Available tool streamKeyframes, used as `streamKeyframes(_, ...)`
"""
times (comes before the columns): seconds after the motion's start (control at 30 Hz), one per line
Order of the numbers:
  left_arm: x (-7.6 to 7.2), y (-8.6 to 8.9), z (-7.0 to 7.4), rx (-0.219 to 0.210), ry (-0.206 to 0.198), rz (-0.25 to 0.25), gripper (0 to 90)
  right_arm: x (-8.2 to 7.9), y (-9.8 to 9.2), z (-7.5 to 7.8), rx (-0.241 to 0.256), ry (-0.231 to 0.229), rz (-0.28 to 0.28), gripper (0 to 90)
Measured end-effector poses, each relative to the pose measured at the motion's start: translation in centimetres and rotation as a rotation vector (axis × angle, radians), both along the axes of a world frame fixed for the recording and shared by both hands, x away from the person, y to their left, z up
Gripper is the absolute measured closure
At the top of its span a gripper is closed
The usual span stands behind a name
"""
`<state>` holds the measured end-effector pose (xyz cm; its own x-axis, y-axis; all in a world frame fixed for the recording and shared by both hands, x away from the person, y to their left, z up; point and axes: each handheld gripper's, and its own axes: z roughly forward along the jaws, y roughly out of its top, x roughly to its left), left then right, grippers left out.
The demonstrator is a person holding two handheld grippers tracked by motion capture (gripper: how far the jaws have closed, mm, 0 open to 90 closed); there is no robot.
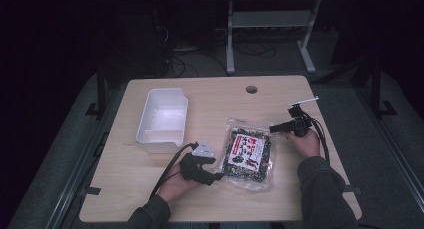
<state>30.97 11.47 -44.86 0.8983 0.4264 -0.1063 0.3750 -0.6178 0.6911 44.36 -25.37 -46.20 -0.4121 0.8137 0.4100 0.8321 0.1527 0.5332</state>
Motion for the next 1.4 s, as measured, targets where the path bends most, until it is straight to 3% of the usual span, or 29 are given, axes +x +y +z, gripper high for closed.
streamKeyframes(0.17,0.0,0.0,-0.1,0.005,0.001,0.013,35.0,-0.2,-0.2,0.2,-0.034,-0.014,-0.005,72.8)
streamKeyframes(0.27,0.1,0.0,-0.1,0.009,-0.003,0.016,35.0,-0.4,-0.2,0.4,-0.021,-0.018,0.008,80.0)
streamKeyframes(0.33,0.1,-0.1,-0.2,0.028,-0.009,0.016,36.1,-0.6,-0.3,0.5,0.015,-0.025,0.023,84.4)
streamKeyframes(0.43,0.1,-0.1,-0.2,0.012,-0.005,0.01,36.1,-0.9,-0.2,1.0,0.014,-0.052,0.041,88.0)
streamKeyframes(0.87,0.6,0.4,0.4,-0.028,0.017,0.03,31.7,-3.3,-0.4,5.6,0.046,-0.21,0.101,89.0)
streamKeyframes(1.03,0.9,0.4,0.8,-0.037,0.026,0.032,27.2,-4.5,-0.7,7.2,0.092,-0.261,0.119,89.0)
streamKeyframes(1.4,1.5,0.2,0.4,-0.078,0.071,0.048,19.5,-7.3,0.1,11.7,0.145,-0.403,0.219,89.0)
